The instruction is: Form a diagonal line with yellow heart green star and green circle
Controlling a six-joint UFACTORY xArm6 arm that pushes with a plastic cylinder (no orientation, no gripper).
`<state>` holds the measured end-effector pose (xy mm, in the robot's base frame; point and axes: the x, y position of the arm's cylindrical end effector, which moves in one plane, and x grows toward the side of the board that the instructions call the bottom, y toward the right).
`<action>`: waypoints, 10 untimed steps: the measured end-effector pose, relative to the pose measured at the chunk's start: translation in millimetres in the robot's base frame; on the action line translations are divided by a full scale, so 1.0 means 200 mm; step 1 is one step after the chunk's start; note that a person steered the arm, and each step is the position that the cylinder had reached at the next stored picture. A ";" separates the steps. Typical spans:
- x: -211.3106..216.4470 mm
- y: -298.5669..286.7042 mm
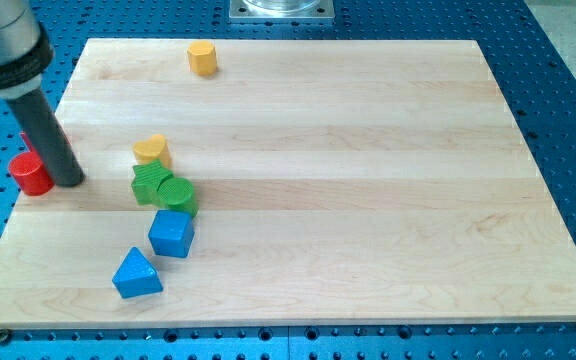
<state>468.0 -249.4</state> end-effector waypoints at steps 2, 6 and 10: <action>0.01 0.33; 0.00 0.24; -0.23 0.36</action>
<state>421.9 -177.9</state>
